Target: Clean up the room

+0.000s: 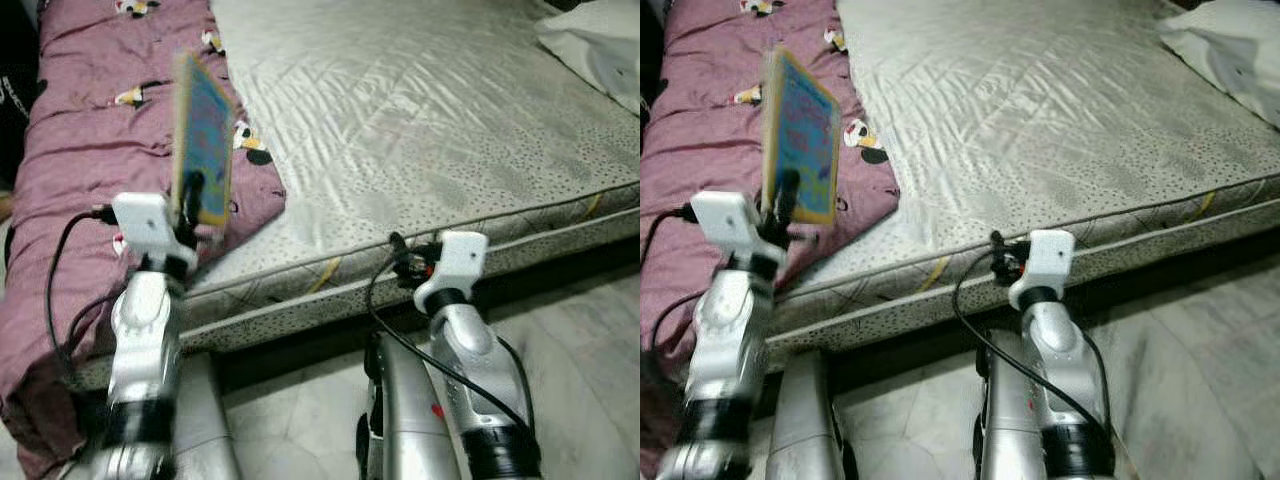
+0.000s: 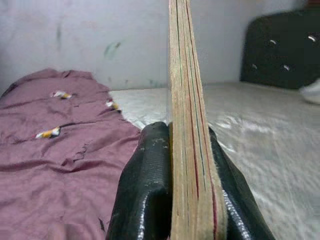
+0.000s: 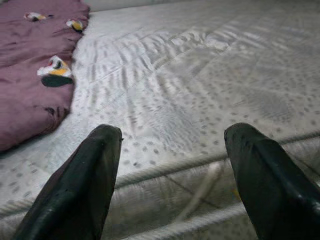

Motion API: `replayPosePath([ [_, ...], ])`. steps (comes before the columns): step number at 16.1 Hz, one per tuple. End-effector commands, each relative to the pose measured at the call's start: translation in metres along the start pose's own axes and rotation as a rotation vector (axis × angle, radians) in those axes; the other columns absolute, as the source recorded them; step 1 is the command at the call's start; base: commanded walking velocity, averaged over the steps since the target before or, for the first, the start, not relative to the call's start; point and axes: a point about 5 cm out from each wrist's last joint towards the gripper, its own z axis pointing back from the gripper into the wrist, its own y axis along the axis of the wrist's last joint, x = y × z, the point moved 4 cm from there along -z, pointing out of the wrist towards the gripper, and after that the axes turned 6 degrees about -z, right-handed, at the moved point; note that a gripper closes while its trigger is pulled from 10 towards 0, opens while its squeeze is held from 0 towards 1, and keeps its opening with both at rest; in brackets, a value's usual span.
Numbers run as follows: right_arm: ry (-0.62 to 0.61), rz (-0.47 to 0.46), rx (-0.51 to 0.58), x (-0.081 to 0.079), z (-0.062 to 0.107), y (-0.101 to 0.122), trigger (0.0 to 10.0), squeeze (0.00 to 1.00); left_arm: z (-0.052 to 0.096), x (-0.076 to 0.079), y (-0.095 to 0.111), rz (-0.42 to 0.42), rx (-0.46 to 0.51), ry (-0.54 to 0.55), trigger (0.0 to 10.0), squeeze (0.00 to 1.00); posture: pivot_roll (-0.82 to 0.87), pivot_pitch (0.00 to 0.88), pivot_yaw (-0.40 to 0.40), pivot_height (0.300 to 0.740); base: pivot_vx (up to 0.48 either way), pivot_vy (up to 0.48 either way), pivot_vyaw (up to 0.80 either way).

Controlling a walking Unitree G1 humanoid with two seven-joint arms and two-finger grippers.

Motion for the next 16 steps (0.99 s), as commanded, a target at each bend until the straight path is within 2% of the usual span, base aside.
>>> replayPosePath([
  [1, 0.015, -0.003, 0.040, -0.003, -0.004, 0.009, 10.0, 0.00, -0.001, 0.003, 0.019, -0.042, 0.050, -0.022, 0.0, 0.00, 0.04, 0.000, -0.005, 0.537, 0.000, 0.000, 0.00],
  [2, 0.017, -0.005, 0.050, -0.004, -0.006, 0.011, 10.0, 0.00, 0.005, 0.002, 0.016, -0.082, 0.021, -0.014, 0.0, 0.00, 0.04, 0.000, -0.004, 0.546, 0.000, 0.000, 0.00],
  [3, 0.016, -0.008, 0.059, -0.004, -0.008, 0.013, 10.0, 0.00, 0.009, 0.003, 0.015, -0.125, -0.003, -0.009, 7.0, 0.00, 0.05, 0.000, -0.003, 0.560, 0.000, 0.000, 0.00],
  [4, 0.015, -0.009, 0.063, -0.004, -0.009, 0.014, 10.0, 0.00, 0.011, 0.004, 0.012, -0.145, -0.024, 0.005, 10.0, 0.00, 0.05, 0.000, -0.002, 0.570, 0.000, 0.000, 0.00],
  [9, 0.017, -0.003, 0.078, -0.002, -0.010, 0.017, 10.0, 0.00, 0.016, 0.020, 0.000, -0.126, -0.105, 0.004, 10.0, 0.00, 0.03, 0.000, 0.002, 0.616, 0.000, 0.000, 0.00],
  [10, 0.013, -0.004, 0.084, -0.001, -0.010, 0.017, 10.0, 0.00, 0.019, 0.028, -0.002, -0.061, -0.127, -0.030, 10.0, 0.00, 0.02, 0.000, 0.007, 0.635, 0.000, 0.000, 0.00],
  [14, 0.000, -0.003, 0.096, 0.002, -0.011, 0.020, 10.0, 0.00, 0.020, 0.028, -0.008, -0.090, -0.159, -0.026, 10.0, 0.00, 0.02, 0.000, 0.012, 0.677, 0.000, 0.000, 0.00],
  [16, 0.001, 0.000, 0.099, 0.001, -0.013, 0.021, 10.0, 0.00, 0.019, 0.035, -0.014, -0.081, -0.194, -0.054, 10.0, 0.00, 0.02, 0.000, 0.006, 0.700, 0.000, 0.000, 0.00],
])
